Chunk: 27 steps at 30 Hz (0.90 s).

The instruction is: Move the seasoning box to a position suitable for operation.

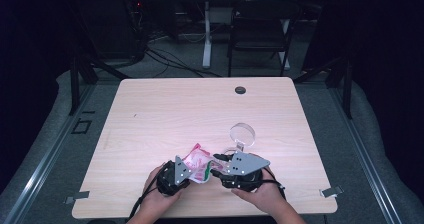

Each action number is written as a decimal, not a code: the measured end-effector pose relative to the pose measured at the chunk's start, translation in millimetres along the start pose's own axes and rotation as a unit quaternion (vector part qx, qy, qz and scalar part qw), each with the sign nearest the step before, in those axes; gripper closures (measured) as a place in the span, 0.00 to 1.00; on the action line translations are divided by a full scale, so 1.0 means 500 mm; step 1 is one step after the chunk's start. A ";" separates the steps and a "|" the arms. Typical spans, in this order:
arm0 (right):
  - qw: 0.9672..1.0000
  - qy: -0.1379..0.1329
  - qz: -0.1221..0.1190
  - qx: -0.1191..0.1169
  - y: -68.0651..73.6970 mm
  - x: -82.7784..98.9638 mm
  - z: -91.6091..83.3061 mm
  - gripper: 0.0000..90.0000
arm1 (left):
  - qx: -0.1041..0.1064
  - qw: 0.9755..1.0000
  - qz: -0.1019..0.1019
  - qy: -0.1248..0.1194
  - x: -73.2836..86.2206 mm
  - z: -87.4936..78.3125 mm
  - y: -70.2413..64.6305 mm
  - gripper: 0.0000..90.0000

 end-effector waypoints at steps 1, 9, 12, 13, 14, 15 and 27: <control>1.000 0.007 -0.008 0.001 0.002 0.001 0.000 0.64 | 0.000 1.000 0.002 0.000 0.000 0.000 0.000 0.63; 0.996 0.041 -0.080 0.030 0.010 0.000 0.001 0.66 | -0.009 1.000 0.014 0.006 0.001 0.000 0.000 0.63; 0.995 0.048 -0.087 0.032 0.010 0.002 0.001 0.66 | -0.018 1.000 0.017 0.007 0.001 0.001 0.003 0.63; 0.994 0.048 -0.088 0.033 0.010 0.002 0.002 0.66 | -0.020 1.000 0.019 0.007 0.000 0.001 0.004 0.63; 0.994 0.048 -0.089 0.033 0.010 0.002 0.002 0.67 | -0.020 1.000 0.022 0.009 0.000 0.000 0.006 0.63; 0.994 0.048 -0.090 0.033 0.010 0.002 0.001 0.68 | -0.022 1.000 0.021 0.009 -0.002 0.000 0.007 0.63; 0.994 0.042 -0.087 0.040 -0.007 -0.004 -0.017 0.70 | -0.055 0.996 0.066 0.010 -0.046 0.006 0.040 0.63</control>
Point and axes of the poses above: each handheld gripper's, and its own axes: z roughly forward along the jaws, x roughly out of its underside, y roughly to its left, the point moved 9 cm from there along z, roughly forward along the jaws, and after that the axes turned 5 degrees about -x, right-handed, at the moved point
